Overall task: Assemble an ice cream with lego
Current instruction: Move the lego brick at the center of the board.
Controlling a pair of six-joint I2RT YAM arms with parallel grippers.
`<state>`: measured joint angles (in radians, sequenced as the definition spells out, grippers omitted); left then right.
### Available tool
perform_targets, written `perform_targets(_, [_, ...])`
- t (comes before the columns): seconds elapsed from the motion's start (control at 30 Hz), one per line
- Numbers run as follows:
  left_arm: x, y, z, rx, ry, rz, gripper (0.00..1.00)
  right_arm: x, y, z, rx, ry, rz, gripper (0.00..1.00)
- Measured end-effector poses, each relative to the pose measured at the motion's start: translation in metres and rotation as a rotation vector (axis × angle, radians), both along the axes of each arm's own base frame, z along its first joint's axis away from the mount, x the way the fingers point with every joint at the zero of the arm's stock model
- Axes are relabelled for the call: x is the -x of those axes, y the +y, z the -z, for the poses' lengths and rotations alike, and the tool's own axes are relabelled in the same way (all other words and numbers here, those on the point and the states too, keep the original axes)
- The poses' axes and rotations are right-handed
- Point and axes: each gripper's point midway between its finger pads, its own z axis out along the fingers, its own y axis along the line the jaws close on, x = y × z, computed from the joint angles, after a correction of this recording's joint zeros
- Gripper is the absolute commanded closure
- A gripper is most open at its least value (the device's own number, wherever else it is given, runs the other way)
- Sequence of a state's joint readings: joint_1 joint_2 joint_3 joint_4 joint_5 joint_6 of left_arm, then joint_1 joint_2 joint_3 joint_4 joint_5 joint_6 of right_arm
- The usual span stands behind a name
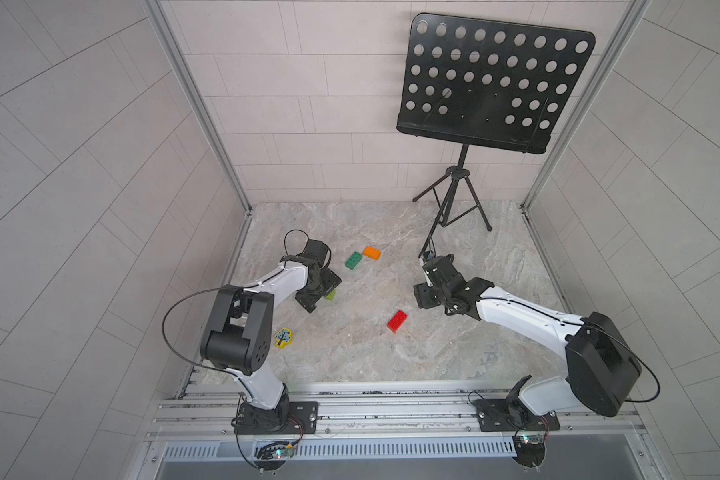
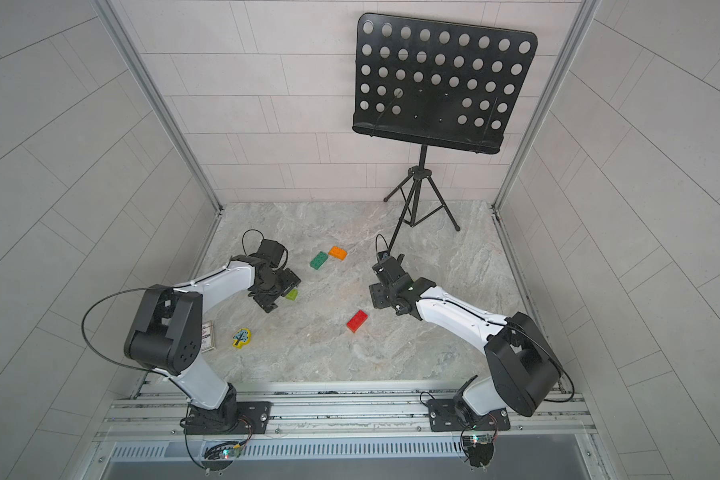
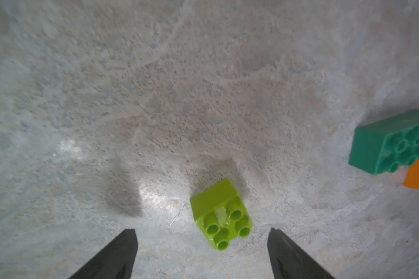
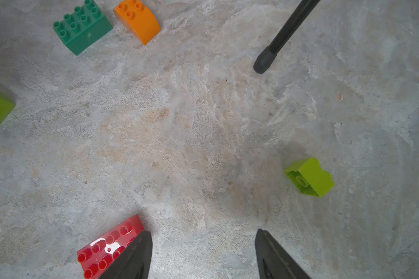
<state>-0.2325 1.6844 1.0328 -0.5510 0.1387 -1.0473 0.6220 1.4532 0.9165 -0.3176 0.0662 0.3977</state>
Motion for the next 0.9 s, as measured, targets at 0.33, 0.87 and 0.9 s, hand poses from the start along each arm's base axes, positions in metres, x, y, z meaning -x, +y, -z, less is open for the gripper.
perform_targets(0.33, [-0.007, -0.006, 0.017, -0.002, 0.047, -0.025, 0.26, 0.000, 0.004, 0.004, 0.016, 0.013, -0.013, 0.29])
perform_targets(0.87, [-0.004, -0.036, 0.017, -0.019, 0.054, 0.132, 0.75, -0.003, -0.007, 0.004, 0.068, -0.006, 0.024, 0.29])
perform_targets(0.9, [-0.003, -0.042, 0.017, -0.021, 0.057, 0.164, 0.76, -0.004, -0.009, 0.004, 0.077, -0.012, 0.032, 0.29])
